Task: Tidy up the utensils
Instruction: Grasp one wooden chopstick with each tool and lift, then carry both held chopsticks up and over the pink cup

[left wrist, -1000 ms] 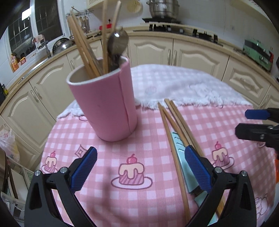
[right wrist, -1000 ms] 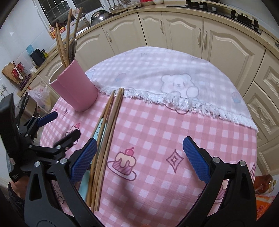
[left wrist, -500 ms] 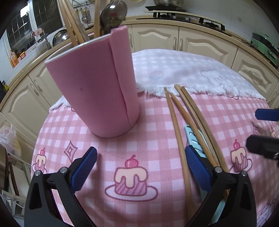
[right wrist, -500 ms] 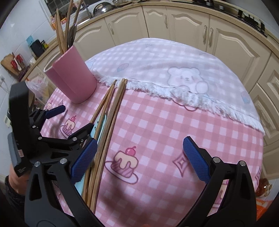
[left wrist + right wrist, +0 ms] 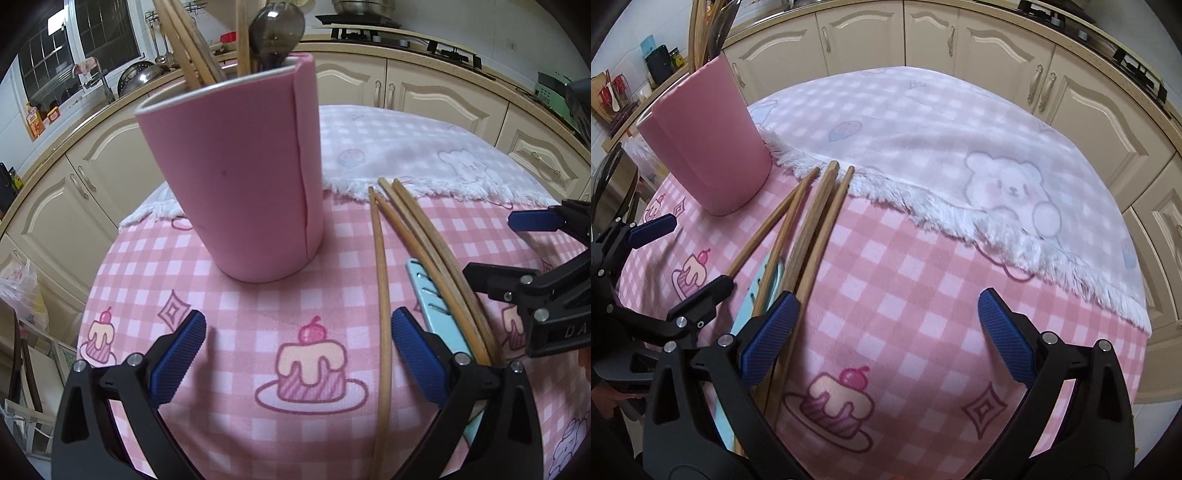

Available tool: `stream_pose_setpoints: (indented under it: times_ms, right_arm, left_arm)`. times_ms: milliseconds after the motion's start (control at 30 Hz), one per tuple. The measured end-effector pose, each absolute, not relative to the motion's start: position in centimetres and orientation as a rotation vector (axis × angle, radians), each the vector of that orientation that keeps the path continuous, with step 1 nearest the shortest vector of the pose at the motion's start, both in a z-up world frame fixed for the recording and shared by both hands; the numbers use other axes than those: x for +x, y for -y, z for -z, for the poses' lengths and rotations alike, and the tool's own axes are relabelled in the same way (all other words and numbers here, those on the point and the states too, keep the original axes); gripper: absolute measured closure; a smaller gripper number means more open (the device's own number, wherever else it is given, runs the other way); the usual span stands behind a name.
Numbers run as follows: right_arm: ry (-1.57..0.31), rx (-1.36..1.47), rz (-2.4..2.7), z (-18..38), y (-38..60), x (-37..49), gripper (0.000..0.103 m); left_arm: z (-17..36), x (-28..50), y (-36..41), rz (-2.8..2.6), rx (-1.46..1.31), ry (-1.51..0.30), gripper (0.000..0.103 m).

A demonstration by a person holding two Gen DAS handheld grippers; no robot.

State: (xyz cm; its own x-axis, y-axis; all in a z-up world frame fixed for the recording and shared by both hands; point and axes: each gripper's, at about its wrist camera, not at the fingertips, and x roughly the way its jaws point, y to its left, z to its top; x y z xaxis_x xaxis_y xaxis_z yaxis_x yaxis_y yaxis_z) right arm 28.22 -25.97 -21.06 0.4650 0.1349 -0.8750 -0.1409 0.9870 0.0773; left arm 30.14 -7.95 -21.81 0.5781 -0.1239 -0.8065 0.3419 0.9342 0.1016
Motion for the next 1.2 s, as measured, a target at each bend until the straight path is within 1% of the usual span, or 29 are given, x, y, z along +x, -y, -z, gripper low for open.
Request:
stream_pose_setpoints:
  times_ms: [100, 167, 200, 233, 267, 300, 333, 367, 433, 467, 500, 533, 567, 600, 633, 733, 1033, 1200]
  right_arm:
    - [-1.092, -0.033, -0.174, 21.3, 25.4, 28.8, 0.007]
    - [-1.105, -0.063, -0.145, 21.4, 24.9, 29.3, 0.012]
    - [-1.109, -0.072, -0.139, 21.3, 24.9, 29.5, 0.014]
    - [-1.113, -0.069, -0.136, 21.2, 24.8, 29.6, 0.02]
    - [-1.115, -0.069, -0.136, 21.0, 24.8, 29.7, 0.029]
    - [-1.117, -0.066, -0.137, 20.8, 24.8, 29.6, 0.033]
    - [-1.119, -0.062, -0.134, 20.7, 24.9, 29.8, 0.041]
    - [-1.122, -0.059, -0.133, 20.6, 24.9, 29.9, 0.044]
    - [-1.13, -0.059, -0.129, 20.5, 24.9, 30.5, 0.045]
    - [-1.131, -0.068, -0.127, 20.5, 24.7, 30.8, 0.048]
    - [-1.129, -0.074, -0.129, 20.5, 24.4, 31.1, 0.051]
    - [-1.129, -0.075, -0.139, 20.5, 24.2, 31.5, 0.064]
    - [-1.128, -0.08, -0.152, 20.4, 23.9, 31.7, 0.075]
    - [-1.127, -0.09, -0.163, 20.4, 23.5, 31.7, 0.081]
    - [-1.128, -0.096, -0.182, 20.3, 23.1, 31.7, 0.093]
    - [-1.125, -0.079, -0.216, 20.2, 23.0, 31.3, 0.097]
    - [-1.03, 0.123, -0.304, 18.9, 25.9, 27.1, 0.097]
    - [-0.93, 0.216, -0.318, 16.7, 27.5, 25.1, 0.097]
  left_arm:
    - [21.7, 30.3, 8.2, 0.276, 0.286, -0.913, 0.005]
    - [21.5, 30.5, 8.5, 0.288, 0.298, -0.913, 0.006]
    - [21.5, 30.6, 8.8, 0.3, 0.296, -0.919, 0.012]
    - [21.4, 30.8, 9.1, 0.314, 0.295, -0.931, 0.021]
    - [21.3, 30.9, 9.4, 0.321, 0.295, -0.937, 0.024]
    - [21.2, 31.1, 9.6, 0.331, 0.292, -0.943, 0.03]
    - [21.2, 31.4, 9.9, 0.342, 0.287, -0.952, 0.036]
    - [21.1, 31.6, 10.1, 0.349, 0.283, -0.961, 0.038]
    - [21.1, 31.9, 10.7, 0.358, 0.284, -0.973, 0.048]
    - [21.0, 32.1, 11.1, 0.366, 0.282, -0.982, 0.052]
    - [21.0, 32.1, 11.4, 0.373, 0.279, -0.989, 0.06]
    - [21.0, 32.2, 11.6, 0.381, 0.278, -0.995, 0.069]
    - [21.0, 32.1, 12.1, 0.396, 0.278, -0.999, 0.075]
    - [21.0, 32.0, 12.5, 0.412, 0.275, -1.004, 0.086]
    - [21.0, 32.0, 12.8, 0.426, 0.267, -1.01, 0.098]
    - [21.1, 31.7, 12.7, 0.429, 0.259, -1.014, 0.098]
    - [19.6, 29.1, 10.1, 0.434, 0.183, -0.977, 0.098]
    - [17.2, 27.1, 8.5, 0.434, 0.141, -0.889, 0.098]
